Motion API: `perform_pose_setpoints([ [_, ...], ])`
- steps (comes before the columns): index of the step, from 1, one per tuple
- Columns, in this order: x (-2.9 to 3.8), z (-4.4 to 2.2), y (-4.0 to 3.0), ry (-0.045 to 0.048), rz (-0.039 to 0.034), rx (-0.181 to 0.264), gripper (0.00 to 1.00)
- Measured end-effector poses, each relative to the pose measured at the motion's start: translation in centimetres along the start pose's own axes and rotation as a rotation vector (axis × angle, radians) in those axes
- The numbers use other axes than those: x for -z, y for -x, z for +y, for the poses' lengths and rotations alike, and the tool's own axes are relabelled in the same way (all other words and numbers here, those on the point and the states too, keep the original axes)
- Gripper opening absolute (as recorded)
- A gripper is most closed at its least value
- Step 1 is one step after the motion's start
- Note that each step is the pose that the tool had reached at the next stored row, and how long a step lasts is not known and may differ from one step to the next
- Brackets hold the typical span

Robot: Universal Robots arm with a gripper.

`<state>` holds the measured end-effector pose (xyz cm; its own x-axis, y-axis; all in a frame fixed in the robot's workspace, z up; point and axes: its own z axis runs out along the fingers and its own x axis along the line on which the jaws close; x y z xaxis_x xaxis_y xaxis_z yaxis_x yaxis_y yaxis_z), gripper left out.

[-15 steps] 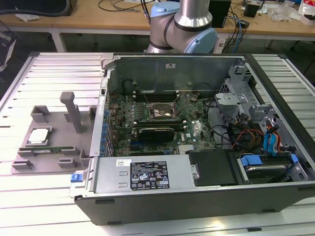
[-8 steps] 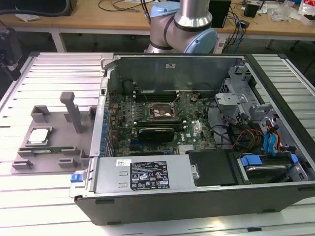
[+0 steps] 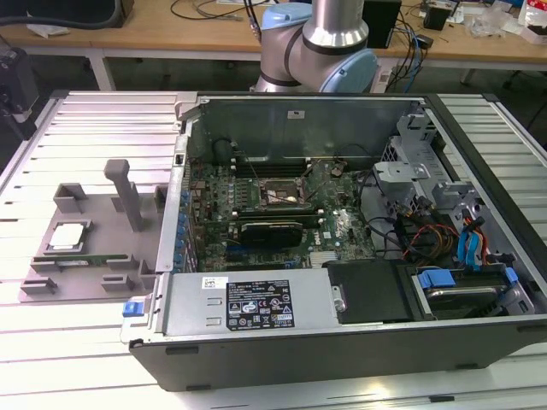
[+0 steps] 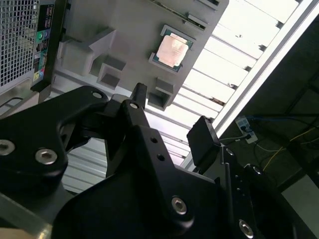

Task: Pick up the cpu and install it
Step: 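Pick up the cpu and move it towards the insertion slot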

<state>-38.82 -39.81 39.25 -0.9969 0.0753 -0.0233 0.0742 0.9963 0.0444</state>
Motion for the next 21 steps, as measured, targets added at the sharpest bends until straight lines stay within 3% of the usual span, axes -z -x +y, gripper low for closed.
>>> perform_pose_setpoints([
  [8,-0.57,-0.02,-0.01,0.0,0.0,0.0,0.6],
  [21,-0.93,-0.04,-0.02,0.0,0.0,0.0,0.6],
])
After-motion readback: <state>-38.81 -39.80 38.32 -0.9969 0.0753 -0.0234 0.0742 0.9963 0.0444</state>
